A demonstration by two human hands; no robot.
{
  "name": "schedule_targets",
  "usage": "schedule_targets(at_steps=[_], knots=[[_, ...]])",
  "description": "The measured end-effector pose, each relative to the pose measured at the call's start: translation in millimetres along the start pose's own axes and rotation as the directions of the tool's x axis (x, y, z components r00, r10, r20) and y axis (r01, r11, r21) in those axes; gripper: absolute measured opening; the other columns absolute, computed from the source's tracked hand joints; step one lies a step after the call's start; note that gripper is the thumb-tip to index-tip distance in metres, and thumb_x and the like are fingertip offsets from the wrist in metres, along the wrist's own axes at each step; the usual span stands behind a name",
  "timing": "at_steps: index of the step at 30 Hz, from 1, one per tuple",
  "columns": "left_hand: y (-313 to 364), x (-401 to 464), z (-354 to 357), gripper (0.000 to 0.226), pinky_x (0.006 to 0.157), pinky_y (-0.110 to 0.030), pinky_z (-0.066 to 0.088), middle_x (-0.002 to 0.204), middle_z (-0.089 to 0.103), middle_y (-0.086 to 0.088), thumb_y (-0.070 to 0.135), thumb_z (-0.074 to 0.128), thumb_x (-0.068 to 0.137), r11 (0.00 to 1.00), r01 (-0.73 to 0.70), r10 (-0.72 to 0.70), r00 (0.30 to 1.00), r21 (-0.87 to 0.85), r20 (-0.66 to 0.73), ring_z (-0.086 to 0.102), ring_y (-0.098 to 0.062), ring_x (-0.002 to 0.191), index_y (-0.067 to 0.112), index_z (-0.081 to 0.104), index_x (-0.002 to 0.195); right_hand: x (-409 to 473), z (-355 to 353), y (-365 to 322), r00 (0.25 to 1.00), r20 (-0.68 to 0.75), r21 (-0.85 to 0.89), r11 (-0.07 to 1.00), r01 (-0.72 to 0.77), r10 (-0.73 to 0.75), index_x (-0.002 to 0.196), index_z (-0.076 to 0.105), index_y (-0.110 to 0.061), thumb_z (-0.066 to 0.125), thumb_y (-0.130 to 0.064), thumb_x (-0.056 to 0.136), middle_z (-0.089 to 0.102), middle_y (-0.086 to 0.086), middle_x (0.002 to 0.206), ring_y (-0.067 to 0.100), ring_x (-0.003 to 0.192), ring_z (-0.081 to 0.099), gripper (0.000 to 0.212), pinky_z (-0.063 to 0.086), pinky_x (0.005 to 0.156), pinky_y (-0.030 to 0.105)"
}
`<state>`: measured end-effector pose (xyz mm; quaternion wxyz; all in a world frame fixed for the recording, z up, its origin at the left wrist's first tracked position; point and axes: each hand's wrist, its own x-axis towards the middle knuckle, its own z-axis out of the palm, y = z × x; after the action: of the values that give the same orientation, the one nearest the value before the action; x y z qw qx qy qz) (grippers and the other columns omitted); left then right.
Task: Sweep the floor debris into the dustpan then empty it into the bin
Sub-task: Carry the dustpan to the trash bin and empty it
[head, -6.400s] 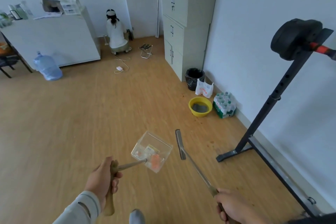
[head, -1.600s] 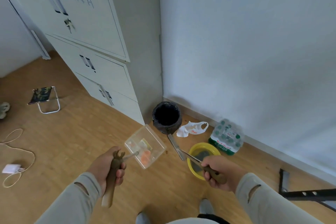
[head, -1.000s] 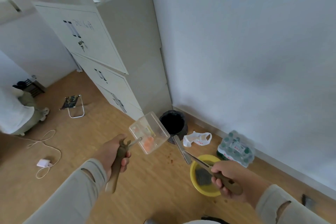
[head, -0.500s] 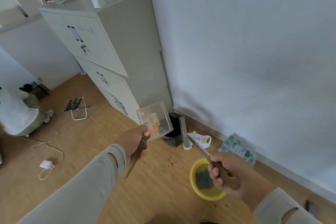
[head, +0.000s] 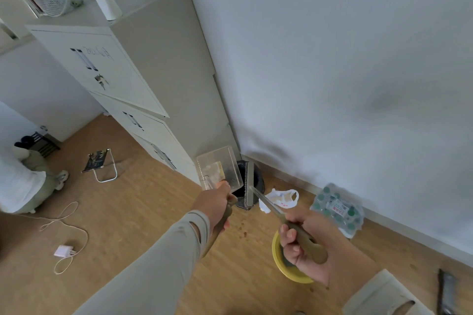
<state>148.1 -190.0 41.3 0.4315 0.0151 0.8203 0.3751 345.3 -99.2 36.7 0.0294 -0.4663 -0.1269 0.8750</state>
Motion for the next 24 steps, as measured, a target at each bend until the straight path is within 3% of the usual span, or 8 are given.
schedule_targets(at_steps=[4, 10, 17, 22, 24], knots=[[7.0, 4.3, 18.9, 0.035, 0.040, -0.018, 0.035, 0.054, 0.043, -0.005, 0.039, 0.054, 0.102, 0.998, 0.024, -0.026, 0.999, -0.053, -0.029, 0.044, -0.021, 0.033, 0.010, 0.064, 0.085, 2.3, 2.1, -4.2, 1.000, -0.002, -0.027, 1.000, 0.002, -0.002, 0.110, 0.050, -0.008, 0.050, -0.008, 0.096, 0.057, 0.011, 0.065, 0.015, 0.040, 0.050, 0.014, 0.036, 0.032, 0.022], [1.7, 8.3, 28.1, 0.029, 0.031, -0.016, 0.031, 0.048, 0.041, -0.004, 0.027, 0.048, 0.103, 0.992, 0.024, -0.029, 0.999, -0.124, -0.037, 0.039, -0.022, 0.033, 0.008, 0.060, 0.084, 13.2, 12.7, -7.6, 1.000, -0.011, -0.044, 0.999, 0.021, -0.021, 0.110, 0.049, -0.007, 0.048, -0.009, 0.098, 0.056, 0.010, 0.065, 0.014, 0.041, 0.049, 0.012, 0.035, 0.032, 0.021], [-17.8, 28.2, 11.7, 0.033, 0.038, -0.021, 0.032, 0.052, 0.044, -0.003, 0.035, 0.046, 0.101, 0.994, 0.048, -0.050, 0.999, -0.095, -0.013, 0.042, -0.022, 0.039, 0.011, 0.055, 0.080, 14.9, 32.6, 7.0, 0.999, -0.046, -0.077, 0.997, 0.026, -0.030, 0.105, 0.051, -0.004, 0.049, -0.009, 0.099, 0.055, 0.010, 0.064, 0.014, 0.038, 0.048, 0.008, 0.036, 0.031, 0.020], [-25.3, 37.0, 8.8, 0.036, 0.036, -0.020, 0.032, 0.048, 0.045, -0.001, 0.034, 0.049, 0.099, 0.984, 0.071, -0.070, 0.997, -0.164, 0.009, 0.040, -0.019, 0.036, 0.014, 0.057, 0.070, 18.2, 40.8, 9.4, 0.998, -0.062, -0.093, 0.995, 0.020, -0.026, 0.100, 0.050, -0.005, 0.048, -0.007, 0.099, 0.054, 0.011, 0.064, 0.015, 0.038, 0.048, 0.003, 0.035, 0.032, 0.020], [-25.8, 39.6, 14.6, 0.035, 0.036, -0.021, 0.033, 0.050, 0.047, -0.002, 0.036, 0.050, 0.099, 0.983, 0.075, -0.077, 0.997, -0.168, -0.004, 0.041, -0.019, 0.036, 0.013, 0.058, 0.075, 19.3, 38.8, 2.9, 0.998, -0.061, -0.089, 0.996, 0.017, -0.023, 0.099, 0.049, -0.006, 0.049, -0.006, 0.098, 0.054, 0.012, 0.064, 0.015, 0.038, 0.048, 0.001, 0.035, 0.032, 0.020]])
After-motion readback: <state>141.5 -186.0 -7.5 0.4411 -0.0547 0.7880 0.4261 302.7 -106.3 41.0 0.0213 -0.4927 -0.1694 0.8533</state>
